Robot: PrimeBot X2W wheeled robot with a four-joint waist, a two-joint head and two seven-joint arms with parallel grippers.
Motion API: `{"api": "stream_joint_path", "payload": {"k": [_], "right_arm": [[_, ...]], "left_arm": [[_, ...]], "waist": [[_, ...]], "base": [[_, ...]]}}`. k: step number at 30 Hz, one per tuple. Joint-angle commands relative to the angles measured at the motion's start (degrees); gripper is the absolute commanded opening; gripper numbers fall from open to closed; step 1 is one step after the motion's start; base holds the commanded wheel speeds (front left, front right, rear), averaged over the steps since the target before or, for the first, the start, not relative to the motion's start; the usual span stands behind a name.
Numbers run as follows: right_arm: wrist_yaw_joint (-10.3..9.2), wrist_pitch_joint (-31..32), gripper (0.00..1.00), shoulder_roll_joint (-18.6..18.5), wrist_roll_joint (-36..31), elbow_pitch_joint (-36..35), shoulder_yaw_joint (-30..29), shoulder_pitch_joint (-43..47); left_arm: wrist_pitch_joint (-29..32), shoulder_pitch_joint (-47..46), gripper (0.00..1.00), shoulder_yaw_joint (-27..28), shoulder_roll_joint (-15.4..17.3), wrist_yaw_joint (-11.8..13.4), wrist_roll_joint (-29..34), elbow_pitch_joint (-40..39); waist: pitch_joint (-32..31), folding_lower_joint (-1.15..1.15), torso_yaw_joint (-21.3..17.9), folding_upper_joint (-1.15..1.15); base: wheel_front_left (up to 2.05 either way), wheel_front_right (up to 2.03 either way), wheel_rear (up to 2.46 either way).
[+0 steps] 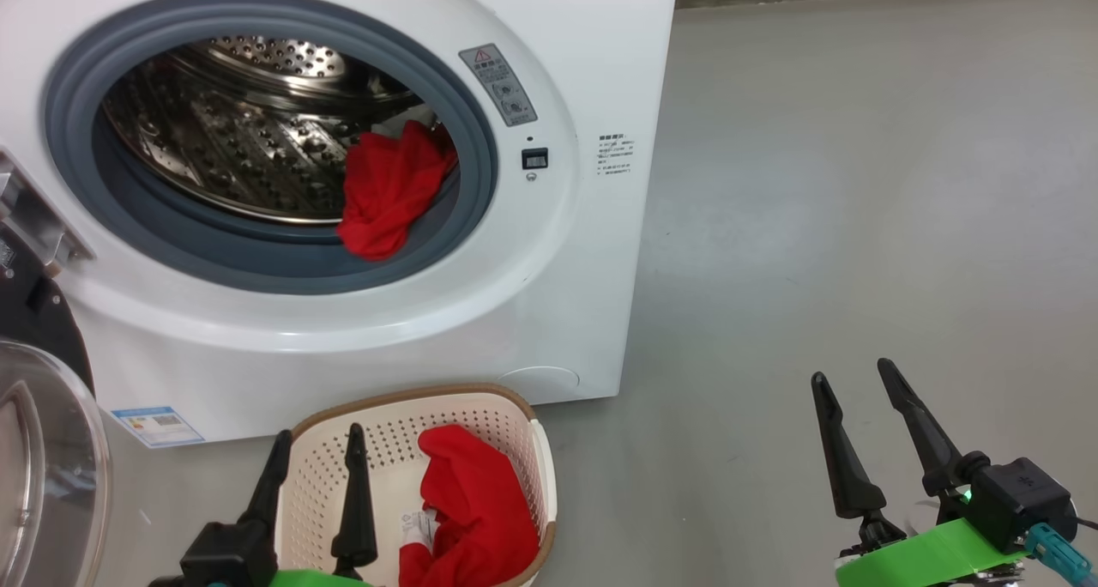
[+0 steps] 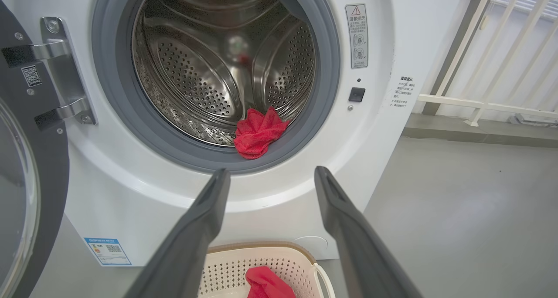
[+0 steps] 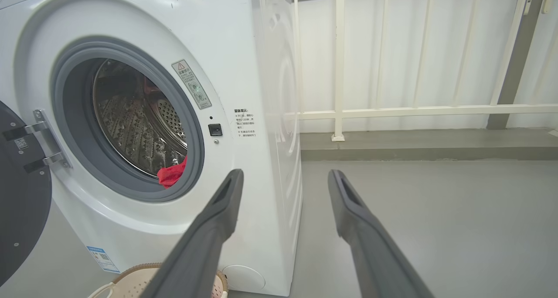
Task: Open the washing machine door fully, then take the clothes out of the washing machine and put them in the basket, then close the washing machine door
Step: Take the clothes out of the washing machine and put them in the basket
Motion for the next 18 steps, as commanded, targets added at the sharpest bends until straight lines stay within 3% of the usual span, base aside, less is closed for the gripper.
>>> {"api": "stream_joint_path", "payload": {"k": [1, 18], "right_arm": [[0.36, -0.4, 1.00, -0.2, 0.0, -1.6, 1.3, -0.1], [0.36, -0.4, 1.00, -0.2, -0.1, -2.3, 1.2, 0.1]], "left_arm": [[0.1, -0.5, 1.00, 1.8, 1.2, 0.6, 0.1, -2.0], [0.1, -0.8, 1.00, 1.1, 1.7, 0.5, -0.3, -2.5]], "waist": [[-0.2, 0.00, -0.1, 0.00], [1.0, 0.00, 0.1, 0.00]], "base": [[0.00, 0.00, 0.00], [0.00, 0.00, 0.00]]}}
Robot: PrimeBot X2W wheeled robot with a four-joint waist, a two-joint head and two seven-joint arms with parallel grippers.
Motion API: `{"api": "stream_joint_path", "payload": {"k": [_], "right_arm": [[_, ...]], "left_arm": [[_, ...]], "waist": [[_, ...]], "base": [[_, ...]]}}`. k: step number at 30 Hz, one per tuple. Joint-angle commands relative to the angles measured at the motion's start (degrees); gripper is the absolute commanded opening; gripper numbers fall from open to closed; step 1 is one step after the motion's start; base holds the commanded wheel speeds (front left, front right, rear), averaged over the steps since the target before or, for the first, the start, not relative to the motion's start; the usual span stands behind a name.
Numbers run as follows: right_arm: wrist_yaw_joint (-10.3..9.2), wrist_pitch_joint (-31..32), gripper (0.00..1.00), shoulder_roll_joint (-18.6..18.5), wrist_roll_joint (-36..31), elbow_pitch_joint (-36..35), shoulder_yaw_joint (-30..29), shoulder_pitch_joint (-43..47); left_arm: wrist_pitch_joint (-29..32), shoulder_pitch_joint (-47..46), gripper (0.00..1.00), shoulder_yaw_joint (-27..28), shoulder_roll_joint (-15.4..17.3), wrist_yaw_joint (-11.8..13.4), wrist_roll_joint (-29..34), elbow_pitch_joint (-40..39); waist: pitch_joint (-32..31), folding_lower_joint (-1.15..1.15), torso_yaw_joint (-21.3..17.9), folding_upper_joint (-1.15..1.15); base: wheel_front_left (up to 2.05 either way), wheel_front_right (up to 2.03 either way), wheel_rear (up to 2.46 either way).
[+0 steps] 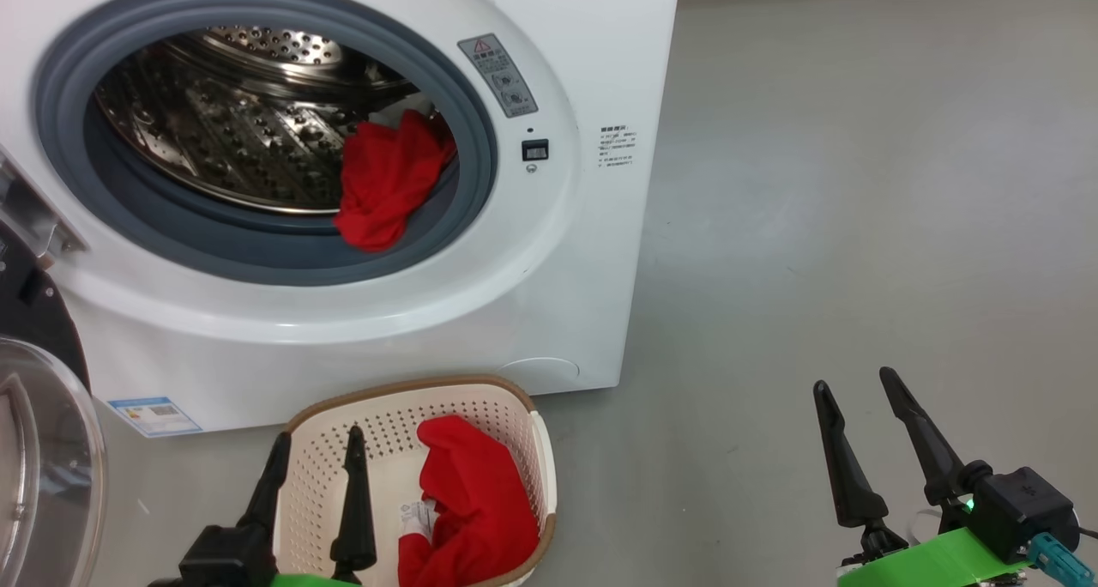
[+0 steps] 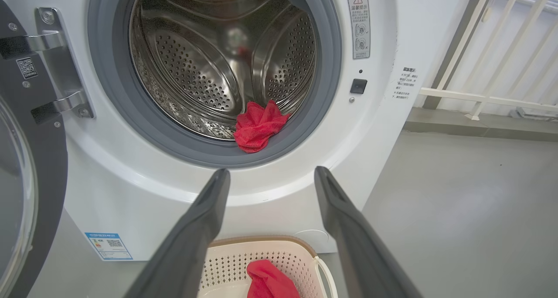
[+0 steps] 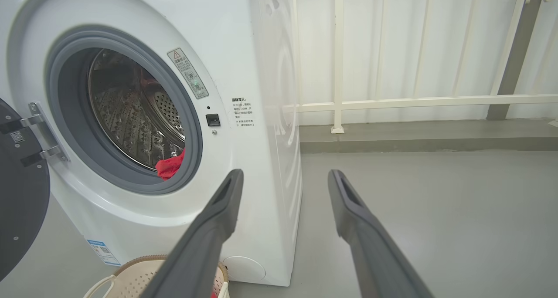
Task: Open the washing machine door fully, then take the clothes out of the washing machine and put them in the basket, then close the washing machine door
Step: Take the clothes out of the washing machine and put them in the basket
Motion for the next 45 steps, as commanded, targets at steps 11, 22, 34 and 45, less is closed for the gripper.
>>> {"api": "stream_joint_path", "payload": {"k": [11, 22, 34, 45], "right_arm": [[0.36, -0.4, 1.00, -0.3, 0.2, -1.8, 1.7, -1.8], [0.36, -0.4, 1.00, -0.3, 0.3, -2.3, 2.2, -4.4], [0.36, -0.4, 1.00, -0.3, 0.4, -2.3, 3.3, -7.0], [0.36, -0.4, 1.00, -0.3, 0.6, -2.0, 4.5, -9.3]], "left_arm": [[-0.3, -3.3, 1.00, 1.1, 0.6, 0.0, -0.7, -0.7], [-0.8, -12.0, 1.00, 1.2, 0.0, -1.4, -2.2, 2.5], [-0.8, -24.0, 1.00, 1.3, 0.6, -3.7, -3.3, 9.0], [-0.7, -36.1, 1.00, 1.6, 1.7, -6.2, -4.2, 18.5]], "waist": [[1.9, 0.00, 0.4, 0.00], [7.5, 0.00, 0.1, 0.00], [13.8, 0.00, -0.7, 0.00], [17.8, 0.00, -1.7, 0.00]], "base": [[0.00, 0.00, 0.00], [0.00, 0.00, 0.00], [0.00, 0.00, 0.00], [0.00, 0.00, 0.00]]}}
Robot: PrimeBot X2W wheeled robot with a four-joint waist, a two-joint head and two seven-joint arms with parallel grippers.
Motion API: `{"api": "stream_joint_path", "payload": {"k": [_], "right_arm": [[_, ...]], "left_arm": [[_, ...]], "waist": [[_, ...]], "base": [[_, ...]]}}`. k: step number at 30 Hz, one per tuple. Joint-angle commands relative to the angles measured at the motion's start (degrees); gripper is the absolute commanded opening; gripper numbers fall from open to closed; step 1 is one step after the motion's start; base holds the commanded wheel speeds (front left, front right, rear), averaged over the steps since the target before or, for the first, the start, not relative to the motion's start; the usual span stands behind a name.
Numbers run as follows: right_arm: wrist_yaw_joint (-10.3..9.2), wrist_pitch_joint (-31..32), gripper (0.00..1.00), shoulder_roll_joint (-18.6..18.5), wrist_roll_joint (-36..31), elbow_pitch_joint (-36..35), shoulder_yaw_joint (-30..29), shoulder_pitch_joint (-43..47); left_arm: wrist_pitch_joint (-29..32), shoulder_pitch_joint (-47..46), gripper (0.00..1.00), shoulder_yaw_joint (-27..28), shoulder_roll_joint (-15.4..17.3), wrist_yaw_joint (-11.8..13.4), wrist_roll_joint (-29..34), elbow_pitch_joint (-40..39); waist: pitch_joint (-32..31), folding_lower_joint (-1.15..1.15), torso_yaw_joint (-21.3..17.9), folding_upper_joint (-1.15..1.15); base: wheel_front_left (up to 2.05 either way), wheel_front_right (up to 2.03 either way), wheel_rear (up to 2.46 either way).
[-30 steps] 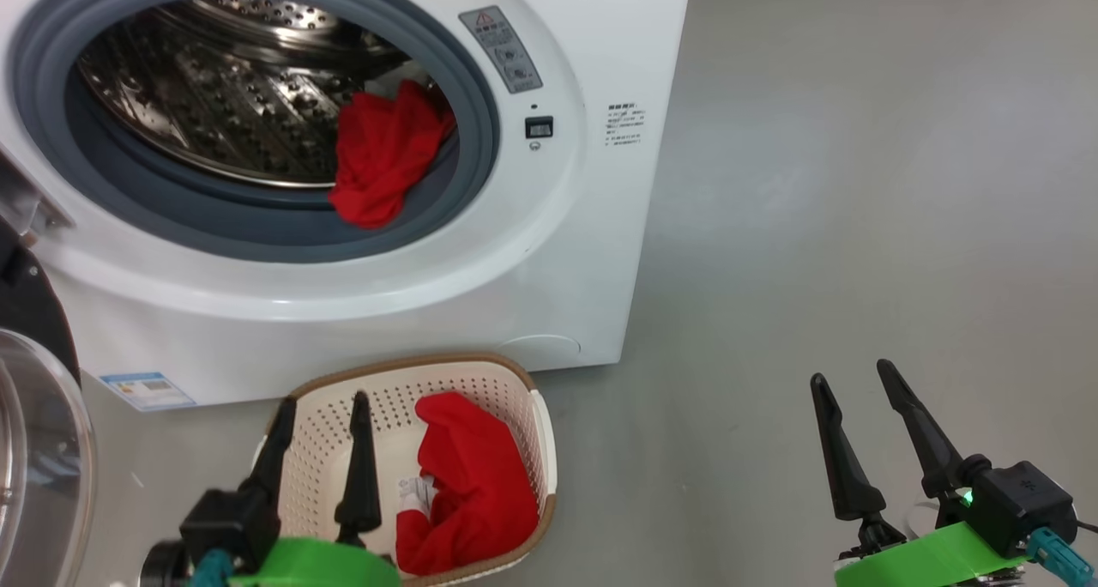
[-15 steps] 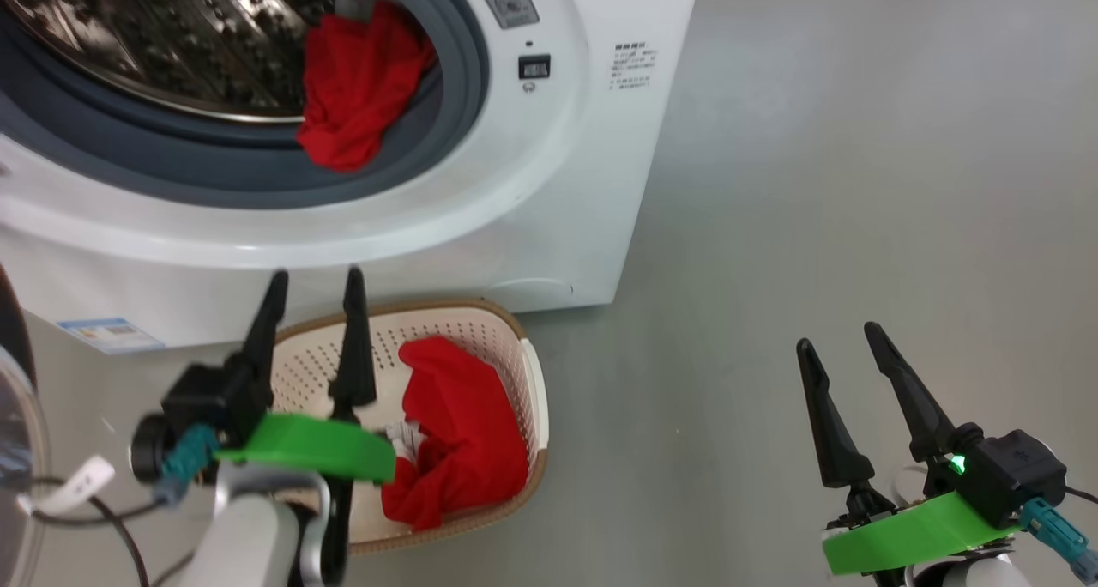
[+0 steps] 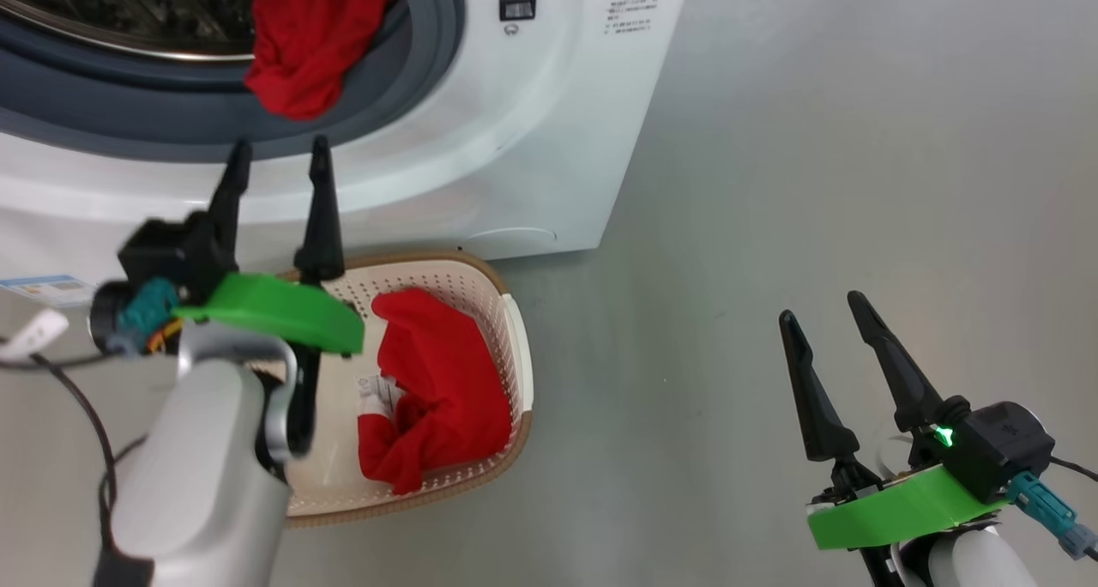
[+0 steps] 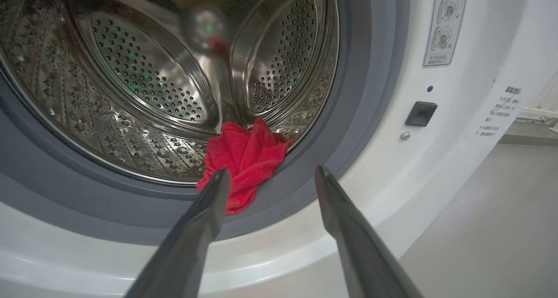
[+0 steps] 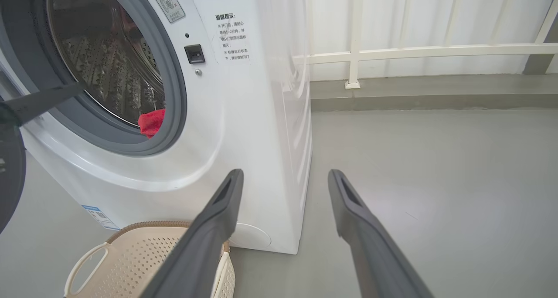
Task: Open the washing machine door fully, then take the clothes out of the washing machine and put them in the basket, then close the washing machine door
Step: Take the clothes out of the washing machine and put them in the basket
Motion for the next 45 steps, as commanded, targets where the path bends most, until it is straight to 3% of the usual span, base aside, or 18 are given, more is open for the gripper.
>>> {"api": "stream_joint_path", "payload": {"k": [1, 13, 27, 34, 45], "right_arm": [[0.36, -0.4, 1.00, -0.4, 0.6, -1.2, 1.4, -1.8], [0.36, -0.4, 1.00, -0.4, 0.9, -0.9, 2.7, -4.8], [0.36, -0.4, 1.00, -0.4, 1.0, -0.4, 4.3, -6.9], [0.36, -0.4, 1.00, -0.4, 0.6, 0.0, 4.6, -7.4], [0.36, -0.4, 1.00, -0.4, 1.2, 0.6, 6.7, -8.3]], "left_arm": [[-0.2, -2.2, 1.00, 1.9, 1.8, -0.7, -0.3, -0.3], [-1.2, -17.7, 1.00, 3.5, 4.9, -2.1, -0.5, 13.9], [-1.9, -29.1, 1.00, 4.0, 7.1, -2.7, 0.2, 24.3], [5.0, -34.7, 1.00, 2.3, 8.7, -5.9, 0.0, 31.1], [14.5, -39.4, 1.00, 2.1, 9.5, -7.7, -2.1, 39.7]], "waist": [[1.0, 0.00, -0.5, 0.00], [6.6, 0.00, -2.1, 0.00], [9.9, 0.00, -4.6, 0.00], [11.1, 0.00, -6.0, 0.00], [12.1, 0.00, -7.6, 0.00]], "base": [[0.00, 0.00, 0.00], [0.00, 0.00, 0.00], [0.00, 0.00, 0.00], [0.00, 0.00, 0.00], [0.00, 0.00, 0.00]]}}
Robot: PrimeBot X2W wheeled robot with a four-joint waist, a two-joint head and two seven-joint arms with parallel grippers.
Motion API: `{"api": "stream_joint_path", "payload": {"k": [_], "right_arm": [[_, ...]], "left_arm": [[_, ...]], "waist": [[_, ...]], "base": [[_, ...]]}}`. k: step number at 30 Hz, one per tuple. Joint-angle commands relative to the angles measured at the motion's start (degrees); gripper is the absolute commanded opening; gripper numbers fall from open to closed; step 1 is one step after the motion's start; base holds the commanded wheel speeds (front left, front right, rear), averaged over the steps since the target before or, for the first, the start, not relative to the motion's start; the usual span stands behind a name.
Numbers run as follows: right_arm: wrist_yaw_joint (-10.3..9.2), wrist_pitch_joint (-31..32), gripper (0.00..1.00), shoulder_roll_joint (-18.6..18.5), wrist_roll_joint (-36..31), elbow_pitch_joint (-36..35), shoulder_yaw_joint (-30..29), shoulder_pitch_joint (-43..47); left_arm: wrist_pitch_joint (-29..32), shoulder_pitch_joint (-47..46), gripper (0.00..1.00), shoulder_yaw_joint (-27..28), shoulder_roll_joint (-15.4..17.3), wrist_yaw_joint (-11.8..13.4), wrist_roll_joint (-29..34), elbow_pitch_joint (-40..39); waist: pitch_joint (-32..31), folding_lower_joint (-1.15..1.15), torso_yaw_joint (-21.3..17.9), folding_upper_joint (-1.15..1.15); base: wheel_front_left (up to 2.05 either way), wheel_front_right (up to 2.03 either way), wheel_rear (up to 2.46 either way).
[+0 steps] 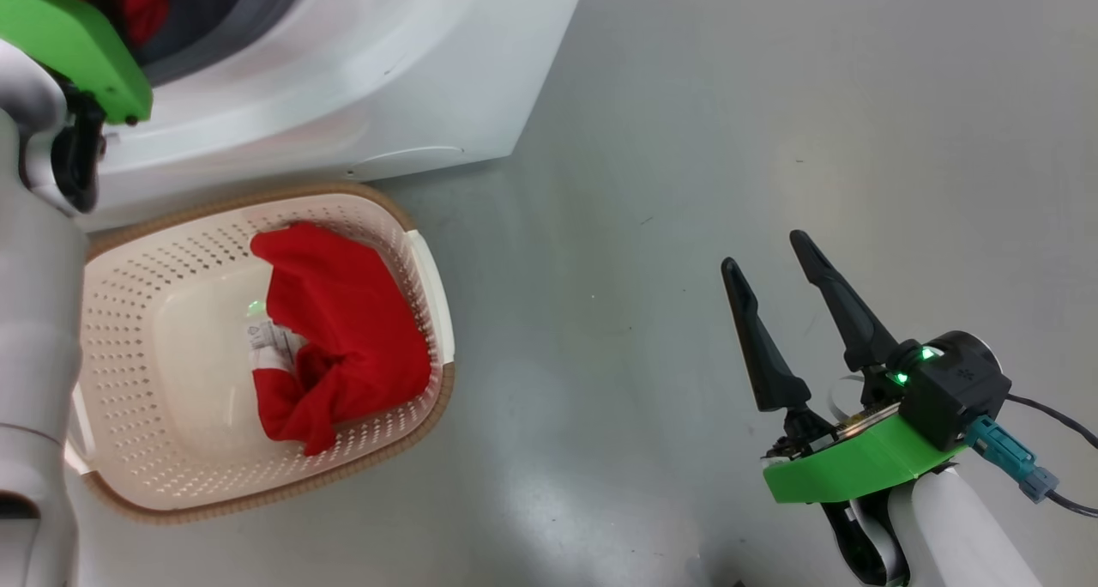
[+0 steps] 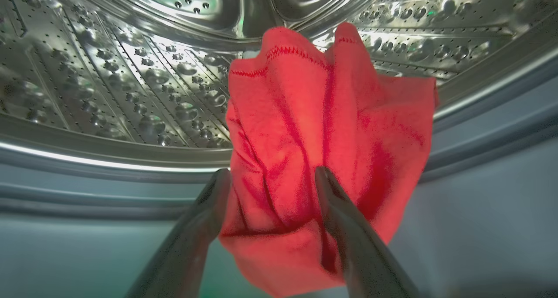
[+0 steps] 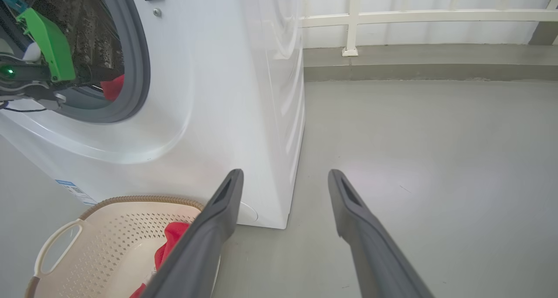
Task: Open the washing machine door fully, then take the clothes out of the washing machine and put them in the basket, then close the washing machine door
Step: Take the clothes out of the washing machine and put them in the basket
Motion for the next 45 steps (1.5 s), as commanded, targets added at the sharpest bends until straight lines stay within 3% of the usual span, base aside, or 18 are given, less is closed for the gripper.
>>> {"api": "stream_joint_path", "payload": {"k": [1, 13, 14, 17, 27, 45], "right_arm": [[0.35, -0.4, 1.00, -0.2, 0.4, -0.9, 1.3, -0.2], [0.35, -0.4, 1.00, -0.2, 1.0, -0.6, 2.0, -0.7], [0.35, -0.4, 1.00, -0.2, 1.1, -0.7, 2.0, -0.8], [0.35, -0.4, 1.00, -0.2, 1.2, -0.7, 2.1, -1.0], [0.35, -0.4, 1.00, -0.2, 1.5, -0.7, 2.0, -1.2], [0.35, -0.4, 1.00, -0.2, 1.2, 0.3, 2.0, -0.8]], "left_arm": [[0.7, -1.6, 1.00, 0.4, 2.4, -0.3, -0.4, -0.3], [2.2, -2.9, 0.98, -1.4, 3.6, -0.3, 0.2, 3.6], [2.3, -3.0, 0.61, -1.5, 3.7, -0.4, 0.1, 3.8], [2.6, -3.3, 0.00, -1.8, 3.6, -0.8, 0.0, 4.2], [-0.1, -3.4, 0.00, -2.5, 3.3, -2.4, -0.6, 4.3], [-15.1, 0.0, 0.00, -4.0, 3.1, -2.1, 0.2, 0.2]], "waist": [[0.2, 0.00, -0.4, 0.00], [1.1, 0.00, -1.6, 0.00], [1.1, 0.00, -1.7, 0.00], [1.2, 0.00, -1.7, 0.00], [1.4, 0.00, -1.4, 0.00], [-1.1, 0.00, 1.5, 0.00]], "base": [[0.00, 0.00, 0.00], [0.00, 0.00, 0.00], [0.00, 0.00, 0.00], [0.00, 0.00, 0.00], [0.00, 0.00, 0.00], [0.00, 0.00, 0.00]]}}
